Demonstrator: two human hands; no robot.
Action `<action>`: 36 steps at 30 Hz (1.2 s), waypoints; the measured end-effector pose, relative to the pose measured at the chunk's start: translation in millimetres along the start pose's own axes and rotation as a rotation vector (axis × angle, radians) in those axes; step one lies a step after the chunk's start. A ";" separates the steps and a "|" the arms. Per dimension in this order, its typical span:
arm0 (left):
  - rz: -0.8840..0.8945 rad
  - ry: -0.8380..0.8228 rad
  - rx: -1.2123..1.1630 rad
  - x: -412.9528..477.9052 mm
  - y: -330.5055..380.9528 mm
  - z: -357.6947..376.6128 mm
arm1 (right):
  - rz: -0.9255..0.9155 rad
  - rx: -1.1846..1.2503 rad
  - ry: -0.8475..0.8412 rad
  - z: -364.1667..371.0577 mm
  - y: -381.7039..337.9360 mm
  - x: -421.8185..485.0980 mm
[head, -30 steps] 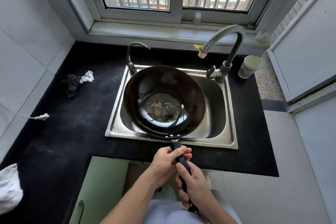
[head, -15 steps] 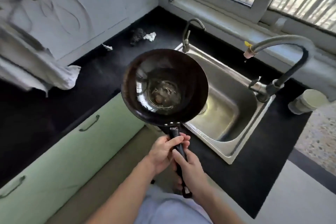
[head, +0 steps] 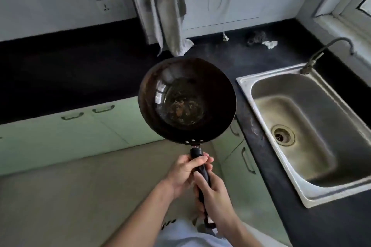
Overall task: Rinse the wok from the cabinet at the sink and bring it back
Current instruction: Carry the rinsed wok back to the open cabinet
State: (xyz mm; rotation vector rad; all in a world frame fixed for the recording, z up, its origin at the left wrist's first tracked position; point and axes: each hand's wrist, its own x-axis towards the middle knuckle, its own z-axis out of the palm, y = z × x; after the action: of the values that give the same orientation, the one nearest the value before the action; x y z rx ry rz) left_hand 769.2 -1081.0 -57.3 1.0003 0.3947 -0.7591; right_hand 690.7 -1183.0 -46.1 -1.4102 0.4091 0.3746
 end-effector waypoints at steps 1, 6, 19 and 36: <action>0.020 0.016 -0.031 -12.9 -0.6 -14.5 | -0.004 -0.027 -0.042 12.7 0.2 -5.4; 0.105 0.124 -0.174 -95.3 -11.8 -77.8 | 0.000 -0.170 -0.204 82.5 14.9 -46.2; 0.298 0.377 -0.464 -258.9 -40.0 -207.9 | -0.101 -0.543 -0.657 228.2 59.1 -104.9; 0.728 0.900 -0.695 -289.1 50.8 -344.3 | 0.022 -0.755 -1.209 435.4 10.2 5.3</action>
State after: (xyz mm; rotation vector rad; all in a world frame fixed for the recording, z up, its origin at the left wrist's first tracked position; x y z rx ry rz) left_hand 621.5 -655.0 -20.1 0.6775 0.9181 0.5207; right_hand 713.2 -749.7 -8.3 -1.5956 -0.7860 1.3848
